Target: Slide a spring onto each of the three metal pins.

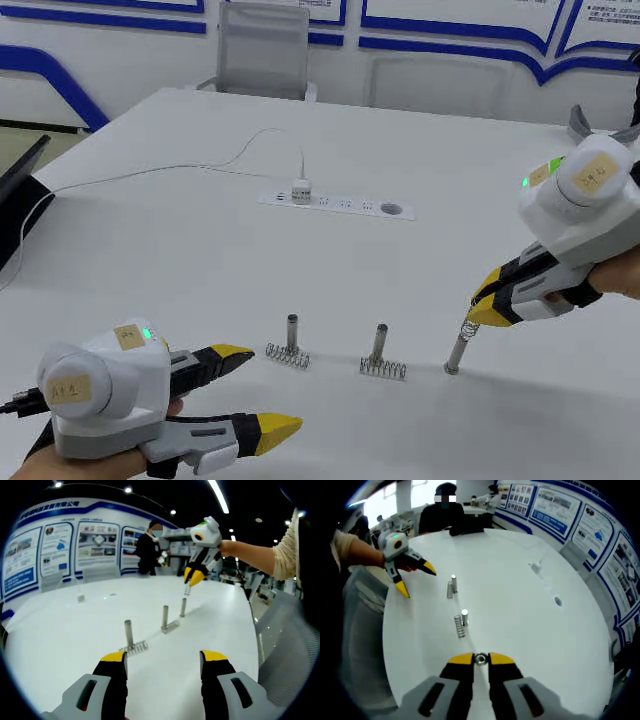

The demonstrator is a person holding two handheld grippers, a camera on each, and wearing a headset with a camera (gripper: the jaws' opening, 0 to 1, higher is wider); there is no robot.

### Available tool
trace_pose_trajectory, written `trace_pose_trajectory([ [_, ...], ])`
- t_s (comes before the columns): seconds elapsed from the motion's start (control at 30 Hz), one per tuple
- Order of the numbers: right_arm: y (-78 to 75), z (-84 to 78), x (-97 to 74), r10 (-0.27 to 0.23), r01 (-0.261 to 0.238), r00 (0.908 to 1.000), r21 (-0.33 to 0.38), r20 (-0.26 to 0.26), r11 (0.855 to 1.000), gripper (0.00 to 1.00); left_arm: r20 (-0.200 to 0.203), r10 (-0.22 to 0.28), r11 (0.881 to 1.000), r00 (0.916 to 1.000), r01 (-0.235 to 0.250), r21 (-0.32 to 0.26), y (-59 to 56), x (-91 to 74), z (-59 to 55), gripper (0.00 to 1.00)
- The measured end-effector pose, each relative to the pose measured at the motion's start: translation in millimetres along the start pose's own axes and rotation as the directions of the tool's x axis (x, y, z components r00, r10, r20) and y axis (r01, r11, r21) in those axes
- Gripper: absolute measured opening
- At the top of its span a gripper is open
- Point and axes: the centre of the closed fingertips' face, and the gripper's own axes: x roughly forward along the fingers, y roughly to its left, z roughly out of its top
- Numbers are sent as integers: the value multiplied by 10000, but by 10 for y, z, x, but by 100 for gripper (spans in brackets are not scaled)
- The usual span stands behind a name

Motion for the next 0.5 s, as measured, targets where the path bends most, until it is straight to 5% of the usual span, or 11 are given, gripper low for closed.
trace_pose_trajectory([
  [0.5, -19, -45, 96, 79, -76, 9998, 116, -191, 9999, 12, 25, 23, 10000, 10000, -23, -74, 17, 2, -6, 59],
])
